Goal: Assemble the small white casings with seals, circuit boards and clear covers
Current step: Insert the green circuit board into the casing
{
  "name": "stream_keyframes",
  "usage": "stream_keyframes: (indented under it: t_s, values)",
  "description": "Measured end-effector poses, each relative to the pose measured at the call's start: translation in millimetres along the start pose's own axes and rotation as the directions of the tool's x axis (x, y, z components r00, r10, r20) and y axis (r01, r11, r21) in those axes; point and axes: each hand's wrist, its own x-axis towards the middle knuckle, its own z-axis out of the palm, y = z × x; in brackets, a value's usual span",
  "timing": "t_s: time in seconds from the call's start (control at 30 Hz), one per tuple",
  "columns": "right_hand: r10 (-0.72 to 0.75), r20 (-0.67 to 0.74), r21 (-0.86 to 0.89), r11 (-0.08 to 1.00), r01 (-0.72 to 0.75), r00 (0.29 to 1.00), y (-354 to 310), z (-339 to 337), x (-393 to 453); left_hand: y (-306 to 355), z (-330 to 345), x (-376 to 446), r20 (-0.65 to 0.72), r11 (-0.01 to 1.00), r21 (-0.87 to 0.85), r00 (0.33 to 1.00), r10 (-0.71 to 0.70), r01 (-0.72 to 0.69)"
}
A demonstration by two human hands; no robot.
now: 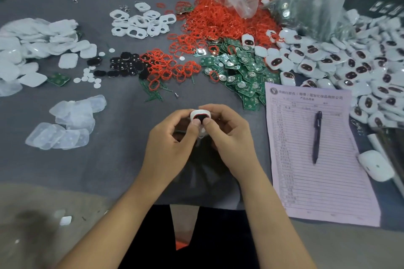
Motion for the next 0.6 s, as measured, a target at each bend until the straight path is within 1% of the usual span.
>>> stream_keyframes:
  t_s: [0.13, 0.33, 0.6]
  values:
    - [-0.015, 0.019, -0.003, 1.0, 0.015, 1.0, -0.3, -1.8, 0.3, 0.9, 0.0, 0.4, 0.002, 1.0, 0.001, 1.0, 0.001, -0.001]
    - [0.0, 0.046, -0.03, 1.0, 0.001, 0.999, 1.7, -1.1, -1.4, 1.1, -1.1, 0.9, 0.007, 1.0, -0.01, 1.0, -0.013, 0.013]
    - [-0.018, 0.056, -0.053, 0.998, 0.021, 0.998, 0.6, -0.9, -2.1, -2.3, -2.5, 1.2, 0.013, 0.999, -0.017, 0.999, -0.032, 0.032]
